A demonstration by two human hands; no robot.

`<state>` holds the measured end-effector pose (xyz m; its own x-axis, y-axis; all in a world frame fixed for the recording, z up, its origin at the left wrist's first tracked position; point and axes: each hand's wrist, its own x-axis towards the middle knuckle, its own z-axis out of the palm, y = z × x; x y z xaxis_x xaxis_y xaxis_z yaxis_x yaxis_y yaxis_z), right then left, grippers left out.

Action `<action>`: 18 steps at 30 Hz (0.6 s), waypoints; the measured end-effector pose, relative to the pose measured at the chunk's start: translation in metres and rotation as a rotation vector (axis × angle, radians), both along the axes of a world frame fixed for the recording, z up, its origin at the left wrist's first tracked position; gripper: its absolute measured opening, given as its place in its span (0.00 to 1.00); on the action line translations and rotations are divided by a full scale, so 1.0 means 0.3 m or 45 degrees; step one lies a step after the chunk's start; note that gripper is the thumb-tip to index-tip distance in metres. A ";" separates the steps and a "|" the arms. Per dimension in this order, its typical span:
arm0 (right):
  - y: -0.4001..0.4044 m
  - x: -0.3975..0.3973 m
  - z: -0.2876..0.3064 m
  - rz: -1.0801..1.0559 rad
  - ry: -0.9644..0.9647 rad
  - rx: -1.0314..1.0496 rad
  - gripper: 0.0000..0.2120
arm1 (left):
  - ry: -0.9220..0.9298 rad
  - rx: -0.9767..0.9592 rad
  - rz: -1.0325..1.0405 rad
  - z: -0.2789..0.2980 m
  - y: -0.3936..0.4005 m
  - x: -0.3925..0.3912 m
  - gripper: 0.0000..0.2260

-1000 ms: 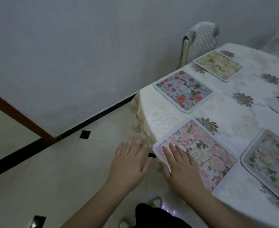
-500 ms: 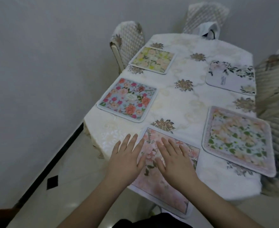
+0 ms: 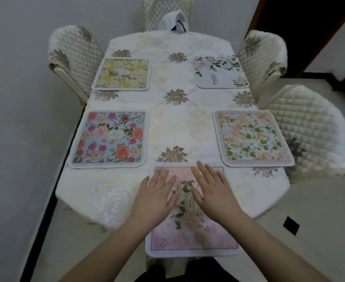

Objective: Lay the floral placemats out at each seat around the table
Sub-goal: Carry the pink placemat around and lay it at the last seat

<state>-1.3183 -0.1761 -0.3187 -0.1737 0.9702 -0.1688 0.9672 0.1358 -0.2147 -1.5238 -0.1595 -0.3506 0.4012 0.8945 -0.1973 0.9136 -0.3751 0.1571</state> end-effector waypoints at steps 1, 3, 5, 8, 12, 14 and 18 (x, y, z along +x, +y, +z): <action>-0.002 -0.002 -0.006 -0.037 0.007 -0.002 0.29 | 0.000 0.004 -0.039 -0.002 0.010 0.001 0.27; -0.012 -0.008 -0.023 -0.088 0.010 -0.001 0.29 | -0.011 -0.004 -0.099 -0.008 0.028 0.006 0.27; -0.026 -0.008 -0.050 -0.119 -0.001 -0.015 0.29 | -0.027 -0.025 -0.135 -0.022 0.043 0.018 0.26; -0.037 0.003 -0.107 -0.160 0.000 -0.060 0.29 | -0.015 -0.036 -0.189 -0.050 0.063 0.044 0.26; -0.040 0.031 -0.190 -0.182 -0.011 -0.104 0.29 | 0.028 -0.076 -0.222 -0.102 0.089 0.085 0.26; -0.042 0.048 -0.228 -0.196 0.002 -0.117 0.29 | 0.054 -0.096 -0.221 -0.132 0.097 0.106 0.26; -0.042 0.078 -0.301 -0.205 0.025 -0.127 0.30 | 0.074 -0.145 -0.256 -0.202 0.097 0.134 0.26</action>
<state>-1.2948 -0.1885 -0.4091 -0.0219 0.9644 -0.2636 0.9702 -0.0431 -0.2385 -1.4836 -0.1303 -0.4111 0.5544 0.7682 -0.3201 0.8308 -0.5336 0.1582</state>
